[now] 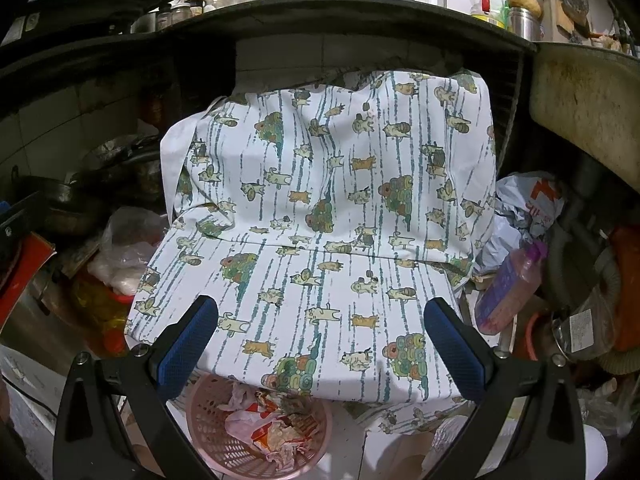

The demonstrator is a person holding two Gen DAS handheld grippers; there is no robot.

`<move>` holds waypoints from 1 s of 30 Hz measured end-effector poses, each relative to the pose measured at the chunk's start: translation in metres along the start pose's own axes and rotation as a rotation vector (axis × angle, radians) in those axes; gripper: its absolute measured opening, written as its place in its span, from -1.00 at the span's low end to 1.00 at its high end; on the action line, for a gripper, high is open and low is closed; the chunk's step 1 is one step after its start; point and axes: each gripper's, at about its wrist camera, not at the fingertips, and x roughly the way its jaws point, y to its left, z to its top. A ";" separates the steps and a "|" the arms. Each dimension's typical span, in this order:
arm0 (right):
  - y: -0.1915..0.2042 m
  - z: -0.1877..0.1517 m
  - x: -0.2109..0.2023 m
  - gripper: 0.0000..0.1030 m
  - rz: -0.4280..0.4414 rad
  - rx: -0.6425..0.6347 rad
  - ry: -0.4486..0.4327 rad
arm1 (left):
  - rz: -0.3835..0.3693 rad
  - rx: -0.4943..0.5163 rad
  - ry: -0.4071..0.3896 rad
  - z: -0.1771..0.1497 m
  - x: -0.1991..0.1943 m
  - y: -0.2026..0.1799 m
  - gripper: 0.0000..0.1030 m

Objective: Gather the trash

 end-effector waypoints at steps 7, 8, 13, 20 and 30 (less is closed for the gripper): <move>0.000 0.000 0.001 0.98 0.000 -0.001 0.001 | -0.005 0.004 -0.002 0.000 0.000 0.000 1.00; 0.000 0.000 0.001 0.98 -0.001 -0.001 0.001 | -0.006 0.003 -0.001 0.000 0.000 0.000 1.00; 0.000 0.000 0.000 0.98 -0.003 -0.001 0.000 | -0.008 0.006 0.001 0.000 0.000 0.000 1.00; 0.001 0.000 0.000 0.98 -0.002 0.000 0.000 | -0.008 0.012 0.002 -0.001 0.001 0.001 1.00; 0.000 0.000 0.001 0.98 -0.002 -0.002 0.001 | -0.010 0.001 0.004 -0.002 0.005 0.010 1.00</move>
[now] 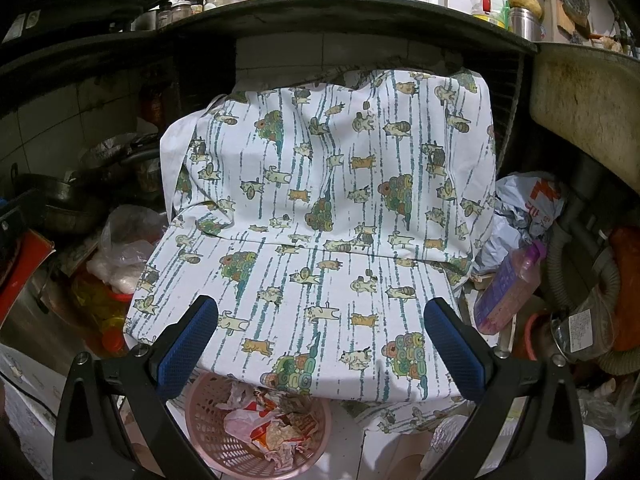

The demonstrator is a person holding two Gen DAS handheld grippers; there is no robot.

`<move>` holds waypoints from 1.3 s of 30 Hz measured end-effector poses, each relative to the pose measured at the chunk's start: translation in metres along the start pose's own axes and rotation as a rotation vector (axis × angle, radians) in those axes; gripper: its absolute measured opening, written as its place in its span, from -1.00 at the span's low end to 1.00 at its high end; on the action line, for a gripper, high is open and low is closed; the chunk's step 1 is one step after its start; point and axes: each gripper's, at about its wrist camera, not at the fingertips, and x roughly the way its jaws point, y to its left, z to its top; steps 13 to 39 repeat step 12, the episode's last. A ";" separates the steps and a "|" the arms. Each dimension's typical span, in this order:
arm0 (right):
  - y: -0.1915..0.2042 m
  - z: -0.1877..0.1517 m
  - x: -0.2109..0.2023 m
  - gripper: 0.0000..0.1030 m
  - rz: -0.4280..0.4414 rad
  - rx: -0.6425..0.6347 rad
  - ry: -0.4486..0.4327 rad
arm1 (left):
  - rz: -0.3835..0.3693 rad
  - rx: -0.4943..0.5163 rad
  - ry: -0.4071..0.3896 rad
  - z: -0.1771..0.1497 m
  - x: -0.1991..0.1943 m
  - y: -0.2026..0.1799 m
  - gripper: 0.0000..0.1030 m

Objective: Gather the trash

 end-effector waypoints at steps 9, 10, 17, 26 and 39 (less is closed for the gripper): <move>-0.006 -0.003 0.000 0.98 -0.005 0.006 -0.002 | 0.007 0.000 -0.002 0.000 0.000 0.003 1.00; -0.006 -0.003 0.000 0.98 -0.005 0.006 -0.001 | 0.004 0.000 -0.001 0.000 0.000 0.002 1.00; -0.005 -0.003 0.000 0.98 -0.004 0.005 0.001 | 0.003 0.003 0.001 0.000 0.001 0.003 1.00; -0.005 -0.003 0.000 0.98 -0.004 0.005 0.001 | 0.003 0.003 0.001 0.000 0.001 0.003 1.00; -0.005 -0.003 0.000 0.98 -0.004 0.005 0.001 | 0.003 0.003 0.001 0.000 0.001 0.003 1.00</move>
